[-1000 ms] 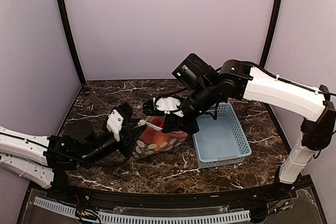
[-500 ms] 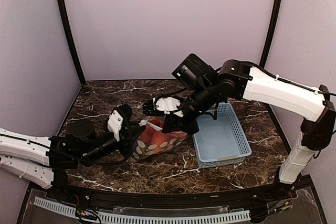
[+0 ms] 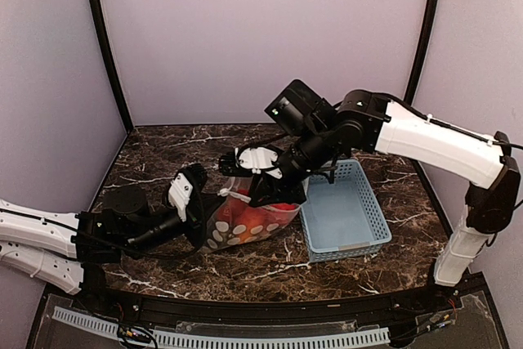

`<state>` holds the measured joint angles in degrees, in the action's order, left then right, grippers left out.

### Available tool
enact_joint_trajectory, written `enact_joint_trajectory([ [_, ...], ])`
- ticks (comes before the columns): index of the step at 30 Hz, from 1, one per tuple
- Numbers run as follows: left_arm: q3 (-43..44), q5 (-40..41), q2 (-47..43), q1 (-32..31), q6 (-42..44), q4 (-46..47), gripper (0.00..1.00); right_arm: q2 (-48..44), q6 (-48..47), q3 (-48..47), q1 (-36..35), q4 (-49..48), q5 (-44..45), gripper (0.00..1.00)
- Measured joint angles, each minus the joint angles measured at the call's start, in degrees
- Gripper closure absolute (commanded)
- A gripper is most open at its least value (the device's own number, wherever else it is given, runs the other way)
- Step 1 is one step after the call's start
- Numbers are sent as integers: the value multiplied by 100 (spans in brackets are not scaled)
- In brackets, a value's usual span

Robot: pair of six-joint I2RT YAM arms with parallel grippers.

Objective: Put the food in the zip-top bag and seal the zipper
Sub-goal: Pass from the right arm to the left, then pass from the left arm to the right

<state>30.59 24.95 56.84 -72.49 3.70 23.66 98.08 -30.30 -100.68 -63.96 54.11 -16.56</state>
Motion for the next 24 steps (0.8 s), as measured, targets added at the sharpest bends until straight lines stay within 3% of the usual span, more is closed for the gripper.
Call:
enact_joint_trajectory([
  [9,275,-188,-243,0,214,-809,99,389,-173,-1119,-2,-52,-177,61],
  [16,306,-293,-354,0,210,-1040,99,789,-306,-1246,-149,-48,-297,58],
  [24,306,-326,-439,0,208,-1060,99,844,-435,-1231,-201,-133,-273,77],
])
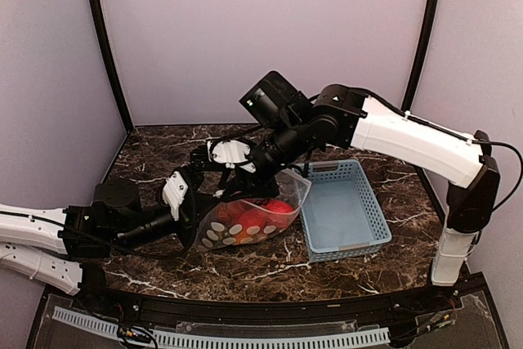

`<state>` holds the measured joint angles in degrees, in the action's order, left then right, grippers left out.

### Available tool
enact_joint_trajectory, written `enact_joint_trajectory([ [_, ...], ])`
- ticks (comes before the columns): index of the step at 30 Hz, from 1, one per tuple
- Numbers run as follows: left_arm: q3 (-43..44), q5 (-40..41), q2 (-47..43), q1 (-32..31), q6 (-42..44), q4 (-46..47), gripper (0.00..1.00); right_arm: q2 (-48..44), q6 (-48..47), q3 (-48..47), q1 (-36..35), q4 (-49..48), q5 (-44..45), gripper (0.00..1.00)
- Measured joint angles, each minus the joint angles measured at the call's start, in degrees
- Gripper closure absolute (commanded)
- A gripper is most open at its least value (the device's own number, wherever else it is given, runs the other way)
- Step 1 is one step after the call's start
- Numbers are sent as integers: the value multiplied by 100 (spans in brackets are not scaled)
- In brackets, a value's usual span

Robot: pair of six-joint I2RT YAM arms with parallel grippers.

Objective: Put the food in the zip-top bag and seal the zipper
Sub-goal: Pass from the left arm to the right

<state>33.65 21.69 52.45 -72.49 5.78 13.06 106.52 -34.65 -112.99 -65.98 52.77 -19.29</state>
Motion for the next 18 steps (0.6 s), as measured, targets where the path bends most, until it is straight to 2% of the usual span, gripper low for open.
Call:
enact_joint_trajectory([
  [4,0,-13,-4,0,0,-2,99,-2,2,76,2,-164,20,79],
  [9,0,-28,-31,2,-4,-9,99,-2,-22,90,0,-275,50,93],
  [13,0,-26,-90,28,-22,-59,99,-2,-63,94,0,-319,66,100],
  [14,0,-26,-103,28,-22,-79,98,-2,-59,96,0,-328,72,100],
  [17,0,-22,-125,28,-26,-114,82,-2,-68,105,0,-341,76,100],
  [18,0,-15,-131,28,-17,-118,81,-2,-68,105,0,-332,81,100],
])
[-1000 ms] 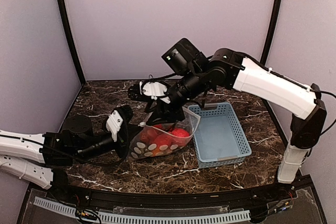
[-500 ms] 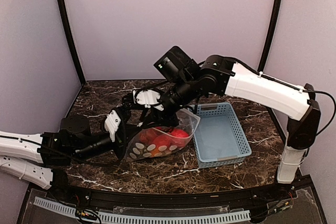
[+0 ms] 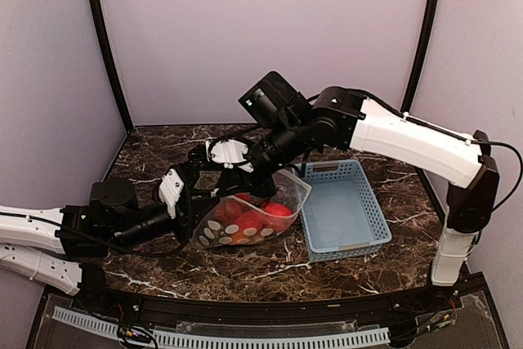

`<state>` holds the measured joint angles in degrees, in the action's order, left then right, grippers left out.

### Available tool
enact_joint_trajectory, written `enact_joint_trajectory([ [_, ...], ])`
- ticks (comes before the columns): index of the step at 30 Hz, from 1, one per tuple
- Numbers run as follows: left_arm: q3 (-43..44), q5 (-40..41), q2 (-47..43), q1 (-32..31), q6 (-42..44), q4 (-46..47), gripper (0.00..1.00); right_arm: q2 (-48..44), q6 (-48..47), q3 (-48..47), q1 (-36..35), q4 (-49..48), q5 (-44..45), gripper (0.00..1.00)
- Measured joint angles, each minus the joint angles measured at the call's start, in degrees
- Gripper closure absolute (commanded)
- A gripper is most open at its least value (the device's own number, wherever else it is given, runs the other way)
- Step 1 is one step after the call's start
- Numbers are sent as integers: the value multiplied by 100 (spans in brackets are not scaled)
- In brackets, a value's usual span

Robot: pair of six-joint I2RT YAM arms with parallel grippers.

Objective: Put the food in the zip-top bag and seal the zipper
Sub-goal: Pass from the left arm to the right, then hold the zipper food storage bag at the center of the board, then zip the zipper on the zipper food storage bag.

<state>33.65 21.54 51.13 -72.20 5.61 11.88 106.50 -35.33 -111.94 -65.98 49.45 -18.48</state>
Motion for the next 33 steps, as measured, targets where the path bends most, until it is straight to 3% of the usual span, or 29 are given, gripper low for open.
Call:
enact_joint_trajectory([
  [4,0,-4,0,4,7,39,76,0,11,0,0,-2,-15,100],
  [14,4,-109,345,4,166,240,99,-11,50,0,0,125,-15,100],
  [21,-31,133,269,4,170,289,99,-11,52,0,7,74,20,100],
  [33,-442,599,-592,-4,173,516,99,-9,173,-87,334,9,-22,100],
])
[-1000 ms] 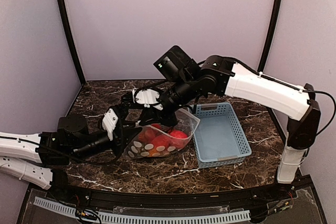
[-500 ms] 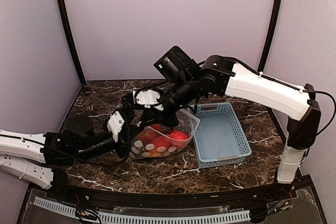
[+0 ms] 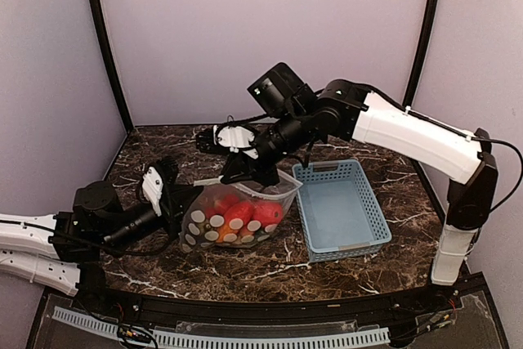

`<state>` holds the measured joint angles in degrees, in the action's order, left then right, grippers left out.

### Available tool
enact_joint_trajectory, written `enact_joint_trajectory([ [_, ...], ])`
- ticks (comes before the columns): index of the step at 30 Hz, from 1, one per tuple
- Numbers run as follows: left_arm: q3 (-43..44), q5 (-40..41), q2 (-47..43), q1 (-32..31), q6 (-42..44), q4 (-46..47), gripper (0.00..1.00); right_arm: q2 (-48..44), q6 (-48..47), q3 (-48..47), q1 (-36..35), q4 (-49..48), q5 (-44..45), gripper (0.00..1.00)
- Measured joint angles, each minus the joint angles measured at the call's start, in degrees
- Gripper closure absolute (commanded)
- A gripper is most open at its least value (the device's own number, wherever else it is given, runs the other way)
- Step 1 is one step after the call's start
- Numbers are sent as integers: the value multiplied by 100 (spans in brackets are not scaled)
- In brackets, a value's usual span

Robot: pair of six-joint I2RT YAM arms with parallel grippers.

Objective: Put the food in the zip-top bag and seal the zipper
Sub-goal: Zip the zipper on the zipper food storage bag.

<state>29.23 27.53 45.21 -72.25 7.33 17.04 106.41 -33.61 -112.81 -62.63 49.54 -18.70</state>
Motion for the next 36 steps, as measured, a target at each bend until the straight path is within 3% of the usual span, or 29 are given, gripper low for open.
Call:
enact_joint_trajectory([
  [20,-487,640,-782,2,70,-107,99,-568,-90,1355,1263,2,-17,100],
  [36,-531,708,-850,2,70,-157,99,-730,-175,1700,1788,57,-20,100],
])
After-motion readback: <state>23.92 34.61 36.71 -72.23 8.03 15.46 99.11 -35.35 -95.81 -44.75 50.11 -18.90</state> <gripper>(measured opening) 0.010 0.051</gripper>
